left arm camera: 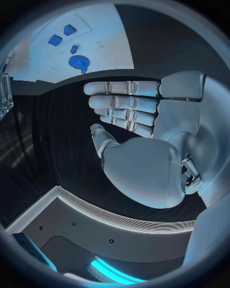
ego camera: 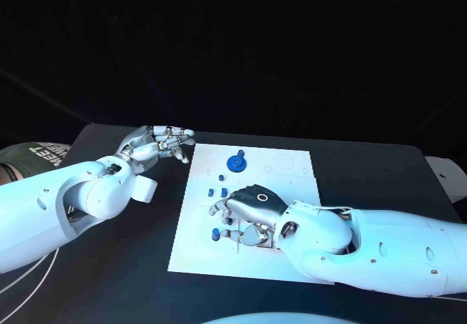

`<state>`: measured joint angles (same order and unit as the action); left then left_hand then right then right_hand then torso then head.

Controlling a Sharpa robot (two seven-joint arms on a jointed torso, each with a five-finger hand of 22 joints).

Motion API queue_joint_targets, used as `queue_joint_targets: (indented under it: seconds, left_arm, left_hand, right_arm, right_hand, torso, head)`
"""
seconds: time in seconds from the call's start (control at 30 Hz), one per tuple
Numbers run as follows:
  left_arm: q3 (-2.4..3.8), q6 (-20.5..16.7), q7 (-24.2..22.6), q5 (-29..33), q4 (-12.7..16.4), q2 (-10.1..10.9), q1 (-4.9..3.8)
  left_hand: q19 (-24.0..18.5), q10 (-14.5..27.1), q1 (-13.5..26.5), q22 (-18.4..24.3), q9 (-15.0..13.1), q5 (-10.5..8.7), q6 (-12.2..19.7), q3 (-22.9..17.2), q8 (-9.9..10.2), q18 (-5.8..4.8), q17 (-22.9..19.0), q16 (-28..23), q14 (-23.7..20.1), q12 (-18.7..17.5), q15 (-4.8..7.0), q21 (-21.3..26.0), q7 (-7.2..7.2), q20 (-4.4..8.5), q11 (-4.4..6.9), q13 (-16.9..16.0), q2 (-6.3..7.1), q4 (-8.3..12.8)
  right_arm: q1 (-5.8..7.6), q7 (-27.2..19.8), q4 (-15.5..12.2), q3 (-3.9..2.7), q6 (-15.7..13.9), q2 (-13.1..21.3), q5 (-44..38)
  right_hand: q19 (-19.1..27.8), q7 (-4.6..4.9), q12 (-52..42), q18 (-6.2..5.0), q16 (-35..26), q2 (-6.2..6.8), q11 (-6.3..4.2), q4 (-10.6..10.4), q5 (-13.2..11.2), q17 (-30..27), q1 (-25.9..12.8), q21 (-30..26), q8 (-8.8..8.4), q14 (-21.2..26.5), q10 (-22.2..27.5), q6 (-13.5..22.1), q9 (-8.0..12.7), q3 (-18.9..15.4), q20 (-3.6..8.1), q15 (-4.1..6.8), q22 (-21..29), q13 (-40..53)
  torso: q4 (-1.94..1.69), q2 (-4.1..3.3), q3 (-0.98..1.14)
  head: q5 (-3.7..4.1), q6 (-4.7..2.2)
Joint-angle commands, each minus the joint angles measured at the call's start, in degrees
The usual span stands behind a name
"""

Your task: Assemble the parts on the task board

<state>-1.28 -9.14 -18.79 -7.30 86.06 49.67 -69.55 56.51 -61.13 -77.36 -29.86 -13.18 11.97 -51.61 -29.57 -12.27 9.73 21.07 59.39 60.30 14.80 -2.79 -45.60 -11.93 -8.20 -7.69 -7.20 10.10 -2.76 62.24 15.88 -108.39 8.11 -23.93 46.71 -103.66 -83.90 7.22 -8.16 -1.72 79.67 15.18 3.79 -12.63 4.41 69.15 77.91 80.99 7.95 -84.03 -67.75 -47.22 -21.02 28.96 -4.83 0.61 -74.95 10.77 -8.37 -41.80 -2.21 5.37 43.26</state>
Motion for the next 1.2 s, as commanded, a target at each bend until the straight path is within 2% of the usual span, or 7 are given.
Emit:
queue_joint_targets:
  seconds: [0.03,0.23,0.33,0.43,0.57,0.83,1.2]
  left_arm:
    - [0.03,1.00,-0.26,0.30,0.09,-0.04,-0.03]
    - [-0.08,0.98,-0.24,0.31,-0.05,-0.01,-0.02]
    - [-0.20,0.94,-0.26,0.31,-0.17,-0.02,-0.02]
    - [-0.31,0.90,-0.28,0.32,-0.24,-0.06,-0.02]
    - [-0.41,0.85,-0.34,0.35,-0.25,-0.11,-0.01]
    - [-0.50,0.72,-0.45,0.39,-0.02,0.13,0.01]
    - [-0.54,0.70,-0.52,0.43,0.27,0.27,0.03]
  left_hand:
    - [0.20,0.46,0.06,0.05,0.09,0.10,0.27,0.21,0.29,0.80,-0.08,-0.21,-0.15,0.20,-0.43,0.19,-0.17,-0.11,-0.05,0.05,-0.69,-0.17]
    - [0.20,0.46,0.06,0.05,0.09,0.10,0.27,0.21,0.29,0.80,-0.08,-0.21,-0.15,0.20,-0.43,0.19,-0.17,-0.11,-0.05,0.05,-0.69,-0.17]
    - [0.20,0.46,0.06,0.05,0.09,0.10,0.27,0.21,0.29,0.80,-0.08,-0.21,-0.15,0.20,-0.43,0.19,-0.17,-0.11,-0.05,0.05,-0.69,-0.17]
    - [0.20,0.46,0.06,0.05,0.09,0.10,0.27,0.21,0.29,0.80,-0.08,-0.21,-0.15,0.20,-0.43,0.19,-0.17,-0.11,-0.05,0.05,-0.69,-0.17]
    - [0.20,0.46,0.06,0.05,0.09,0.10,0.27,0.21,0.29,0.80,-0.08,-0.21,-0.15,0.20,-0.43,0.19,-0.17,-0.11,-0.05,0.05,-0.69,-0.17]
    - [0.21,0.47,0.04,0.08,0.09,0.09,0.27,0.25,0.28,0.80,-0.08,-0.21,-0.17,0.25,-0.42,0.24,-0.16,-0.11,-0.04,0.04,-0.70,-0.19]
    - [0.22,0.48,0.10,0.10,0.09,0.08,0.27,0.29,0.27,0.79,-0.08,-0.21,-0.17,0.27,-0.43,0.27,-0.17,-0.12,-0.05,0.04,-0.69,-0.24]
  right_arm:
    - [0.42,-2.16,-1.36,-0.28,-5.68,2.46,3.94]
    - [2.67,-6.56,-3.70,-0.55,-8.48,9.40,21.78]
    - [3.94,-7.61,-4.56,-0.59,-7.38,13.85,31.41]
    - [4.53,-6.44,-4.91,-0.48,-5.45,17.22,36.01]
    - [4.83,-3.10,-5.24,-0.07,-2.86,20.94,35.62]
    - [3.52,3.51,-6.40,0.78,-0.23,25.98,28.30]
    - [0.69,7.76,-8.18,1.22,-0.53,26.79,23.79]
  right_hand:
    - [-3.73,0.64,-0.69,-0.01,0.12,0.16,-0.31,-0.05,-0.32,-0.04,0.13,0.13,0.14,-1.91,-0.59,-0.66,-0.15,-0.62,0.00,0.39,-12.75,0.37]
    - [-3.90,1.22,-5.64,0.11,0.41,-0.61,-0.19,0.42,1.03,0.24,0.95,0.73,3.83,-2.03,-4.86,-7.81,-1.45,-0.51,-0.13,0.26,-12.91,3.65]
    - [-4.35,-0.33,-14.75,0.42,1.28,-1.53,-1.68,-0.06,8.78,1.50,-1.65,2.38,5.82,-2.36,-5.40,-9.37,-3.04,-4.20,0.89,1.80,-13.33,12.25]
    - [-5.38,-1.44,-49.47,1.16,2.50,-2.83,-2.79,-1.53,7.64,3.20,-3.81,6.25,8.19,-2.98,-10.30,-10.02,-6.00,-8.02,1.89,2.45,-14.32,46.66]
    - [-5.91,-1.63,-64.10,1.57,4.30,-3.44,-2.85,-3.39,7.31,6.44,-4.86,8.31,10.07,-3.54,-13.04,-9.19,-9.32,-10.21,1.90,2.43,-14.86,61.85]
    - [-6.10,-1.56,-67.83,1.72,5.68,-3.42,-2.71,-4.02,8.08,9.01,-7.64,9.01,10.68,-3.93,-14.04,-8.12,-11.45,-13.59,1.83,2.33,-15.05,66.08]
    - [-6.10,-1.59,-68.22,1.72,6.07,-4.01,-2.69,-4.12,8.01,9.68,-10.13,9.01,10.60,-3.99,-14.09,-7.58,-12.36,-16.65,1.76,2.27,-15.05,66.90]
  torso:
    - [0.06,0.13,-0.07]
    - [0.12,0.21,-0.06]
    - [0.24,0.38,-0.05]
    - [0.41,0.56,-0.07]
    - [0.61,0.75,-0.11]
    - [1.24,0.99,-0.06]
    - [1.51,1.14,-0.15]
  head:
    - [0.30,-0.23]
    - [1.38,-0.72]
    - [2.34,-0.86]
    - [3.46,-0.84]
    - [5.03,-0.63]
    - [6.76,-0.27]
    - [6.99,0.41]
